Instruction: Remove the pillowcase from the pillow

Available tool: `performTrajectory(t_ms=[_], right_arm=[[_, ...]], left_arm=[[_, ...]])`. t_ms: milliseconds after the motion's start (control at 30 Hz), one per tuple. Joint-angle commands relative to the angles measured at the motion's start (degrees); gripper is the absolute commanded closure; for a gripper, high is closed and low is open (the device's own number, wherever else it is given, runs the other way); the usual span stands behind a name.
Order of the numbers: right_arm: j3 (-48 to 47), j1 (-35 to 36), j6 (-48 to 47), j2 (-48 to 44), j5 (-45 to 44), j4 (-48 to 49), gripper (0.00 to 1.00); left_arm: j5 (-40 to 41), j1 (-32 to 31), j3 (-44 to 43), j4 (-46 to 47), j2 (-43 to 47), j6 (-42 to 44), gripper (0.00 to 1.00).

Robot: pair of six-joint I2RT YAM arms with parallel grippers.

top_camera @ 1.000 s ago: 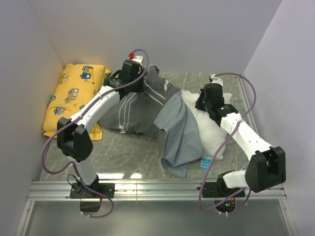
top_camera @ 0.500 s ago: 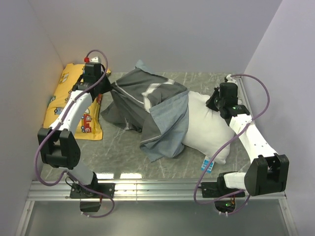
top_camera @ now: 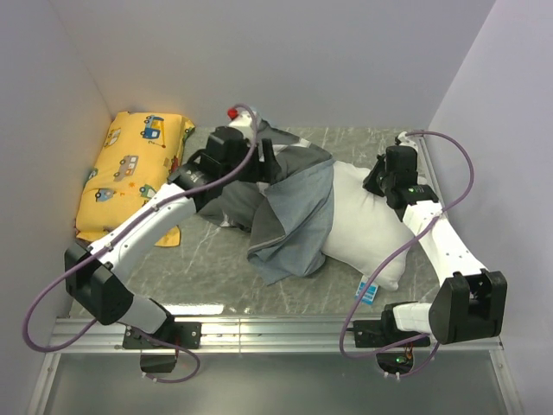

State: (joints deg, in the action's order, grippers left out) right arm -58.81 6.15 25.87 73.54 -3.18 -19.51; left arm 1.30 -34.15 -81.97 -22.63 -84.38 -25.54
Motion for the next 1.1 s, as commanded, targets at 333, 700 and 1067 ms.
performTrajectory(t_ms=[333,700,1067], right_arm=[[-1.05,1.93,-1.17,0.56,-1.92,-0.44,1.00],[-0.70,1.23,-2.05,0.73,-3.85,-0.44,1.00],[-2.36,0.79,-2.14,1.61,0.01,-0.44,0.73]], left_arm=[[9.84,-6.46,-1.24,-4.60,-8.69,2.42,0.60],[14.09,19.54,5.94,-2.60,0.17,-5.13,0.99],[-0.34,23.35,15.08,4.79,-1.49,-10.40,1.00]])
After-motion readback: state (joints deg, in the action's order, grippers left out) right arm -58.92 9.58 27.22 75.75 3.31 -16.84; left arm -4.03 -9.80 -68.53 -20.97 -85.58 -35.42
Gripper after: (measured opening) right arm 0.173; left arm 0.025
